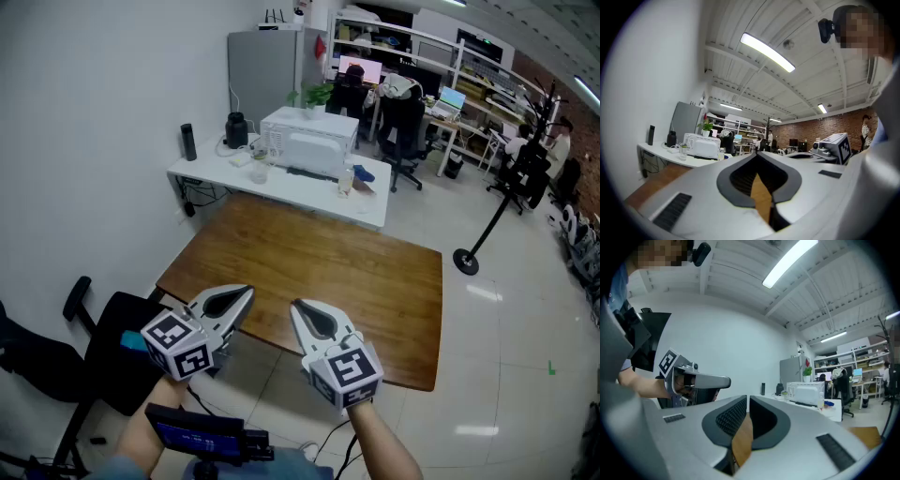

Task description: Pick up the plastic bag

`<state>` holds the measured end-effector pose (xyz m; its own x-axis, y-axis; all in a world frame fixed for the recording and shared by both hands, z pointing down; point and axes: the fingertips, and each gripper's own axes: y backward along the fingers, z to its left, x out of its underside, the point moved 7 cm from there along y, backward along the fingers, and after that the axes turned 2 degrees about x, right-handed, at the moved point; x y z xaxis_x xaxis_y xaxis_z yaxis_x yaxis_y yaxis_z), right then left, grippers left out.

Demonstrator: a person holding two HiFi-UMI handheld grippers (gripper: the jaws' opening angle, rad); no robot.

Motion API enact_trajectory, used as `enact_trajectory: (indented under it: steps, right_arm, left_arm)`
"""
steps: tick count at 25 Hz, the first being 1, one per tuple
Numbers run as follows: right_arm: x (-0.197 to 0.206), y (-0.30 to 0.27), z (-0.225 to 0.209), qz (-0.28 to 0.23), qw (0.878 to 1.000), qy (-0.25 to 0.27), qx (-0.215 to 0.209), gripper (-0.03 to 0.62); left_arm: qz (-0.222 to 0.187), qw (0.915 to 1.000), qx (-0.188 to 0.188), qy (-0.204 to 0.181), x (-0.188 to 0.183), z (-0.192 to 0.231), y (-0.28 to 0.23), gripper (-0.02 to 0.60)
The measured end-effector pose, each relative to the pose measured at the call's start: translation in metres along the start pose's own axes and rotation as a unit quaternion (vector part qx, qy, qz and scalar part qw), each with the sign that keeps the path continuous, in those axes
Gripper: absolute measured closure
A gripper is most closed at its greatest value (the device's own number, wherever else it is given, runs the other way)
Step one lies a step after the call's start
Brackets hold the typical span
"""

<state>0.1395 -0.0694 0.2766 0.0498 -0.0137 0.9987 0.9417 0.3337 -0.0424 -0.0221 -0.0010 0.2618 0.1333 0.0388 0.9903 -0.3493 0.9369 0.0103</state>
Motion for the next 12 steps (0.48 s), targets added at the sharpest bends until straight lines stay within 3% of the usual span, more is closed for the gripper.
enact_trajectory:
  steps: [7, 12]
  right_arm:
    - [-0.003, -0.038, 0.020, -0.003, 0.999, 0.008, -0.038, 0.565]
    - [-0.003, -0.064, 0.042, -0.013, 0.996, 0.004, -0.088, 0.565]
  left_arm:
    - [-0.003, 0.9991, -0.038, -0.021, 0.001, 0.023, 0.026, 0.568]
    - [-0.015, 0.9943, -0.103, -0.024, 0.000, 0.032, 0.064, 0.561]
